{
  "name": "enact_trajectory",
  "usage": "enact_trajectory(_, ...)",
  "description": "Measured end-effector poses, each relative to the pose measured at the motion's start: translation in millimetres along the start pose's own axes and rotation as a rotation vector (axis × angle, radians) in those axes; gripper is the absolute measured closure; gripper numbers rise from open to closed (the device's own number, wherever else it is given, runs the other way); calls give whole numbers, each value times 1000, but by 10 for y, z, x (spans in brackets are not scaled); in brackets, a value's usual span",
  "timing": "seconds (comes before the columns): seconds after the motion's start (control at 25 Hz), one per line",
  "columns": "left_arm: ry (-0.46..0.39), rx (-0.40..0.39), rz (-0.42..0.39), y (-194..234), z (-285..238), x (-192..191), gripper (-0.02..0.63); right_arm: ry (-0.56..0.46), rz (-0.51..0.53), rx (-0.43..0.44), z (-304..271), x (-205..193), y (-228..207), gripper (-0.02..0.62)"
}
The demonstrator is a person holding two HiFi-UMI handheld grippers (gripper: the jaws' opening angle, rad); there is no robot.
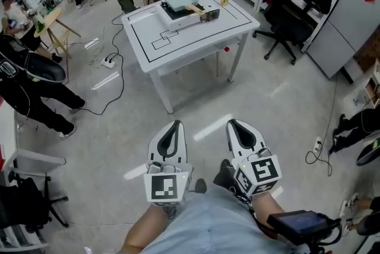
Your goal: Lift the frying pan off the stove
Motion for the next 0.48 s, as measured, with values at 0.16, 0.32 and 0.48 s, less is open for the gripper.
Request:
enact_trajectory(0.16, 20, -15, 19, 13, -214, -75, 588, -5, 13, -28, -114, 69, -131, 546)
enact_trajectory(0.32, 39, -31, 19, -25, -567, -186, 588, -8, -7, -45, -311, 75, -398, 545)
enact_trajectory(0.48, 85, -53, 1, -72, -1019, -218, 588, 18, -44, -63, -612, 126, -755, 545)
Point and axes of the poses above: the fingertips, and each gripper's own axes: z backward along the fingers, y to its left, x out of its top, the point moved 9 cm from there along z, backward along the fingers, and after that the axes turned 9 degrees about -z, right-handed, at the moved point
